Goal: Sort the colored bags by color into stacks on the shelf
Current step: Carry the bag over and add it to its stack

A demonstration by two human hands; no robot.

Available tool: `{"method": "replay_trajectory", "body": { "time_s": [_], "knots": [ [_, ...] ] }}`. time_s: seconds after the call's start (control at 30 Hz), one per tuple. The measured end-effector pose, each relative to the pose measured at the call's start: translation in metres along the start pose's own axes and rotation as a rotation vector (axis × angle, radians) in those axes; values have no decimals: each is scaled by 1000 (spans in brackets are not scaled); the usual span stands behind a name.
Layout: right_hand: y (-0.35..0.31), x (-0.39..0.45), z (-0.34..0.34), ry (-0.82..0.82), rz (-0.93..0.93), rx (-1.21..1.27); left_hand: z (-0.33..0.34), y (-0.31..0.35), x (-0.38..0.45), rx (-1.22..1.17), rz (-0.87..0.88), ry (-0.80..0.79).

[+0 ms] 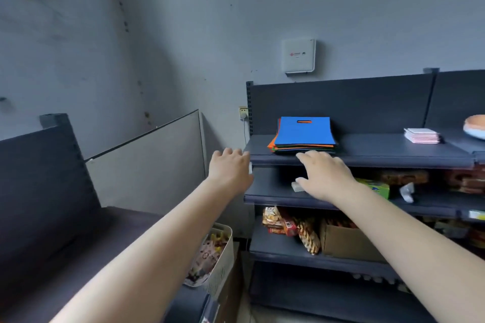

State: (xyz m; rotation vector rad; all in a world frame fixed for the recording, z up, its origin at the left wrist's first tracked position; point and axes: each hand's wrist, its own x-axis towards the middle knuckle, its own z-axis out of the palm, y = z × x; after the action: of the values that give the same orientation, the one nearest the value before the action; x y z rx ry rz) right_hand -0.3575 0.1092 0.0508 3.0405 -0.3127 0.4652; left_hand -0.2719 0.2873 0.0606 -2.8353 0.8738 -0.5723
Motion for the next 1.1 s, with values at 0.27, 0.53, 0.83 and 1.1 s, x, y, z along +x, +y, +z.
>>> {"method": "replay_trajectory", "body": {
  "time_s": [0.27, 0.53, 0.83, 1.1],
  "knots": [
    [80, 84, 40, 0, 51, 16, 57, 44, 121, 21, 95, -32],
    [172, 173, 92, -60, -36, -16, 108, 98, 231, -14, 61, -60],
    [236, 259, 156, -150, -24, 56, 176, 119, 326, -97, -13, -105],
    [250, 328, 207, -159, 184, 280, 238, 104, 386, -290, -132, -61]
  ]
}}
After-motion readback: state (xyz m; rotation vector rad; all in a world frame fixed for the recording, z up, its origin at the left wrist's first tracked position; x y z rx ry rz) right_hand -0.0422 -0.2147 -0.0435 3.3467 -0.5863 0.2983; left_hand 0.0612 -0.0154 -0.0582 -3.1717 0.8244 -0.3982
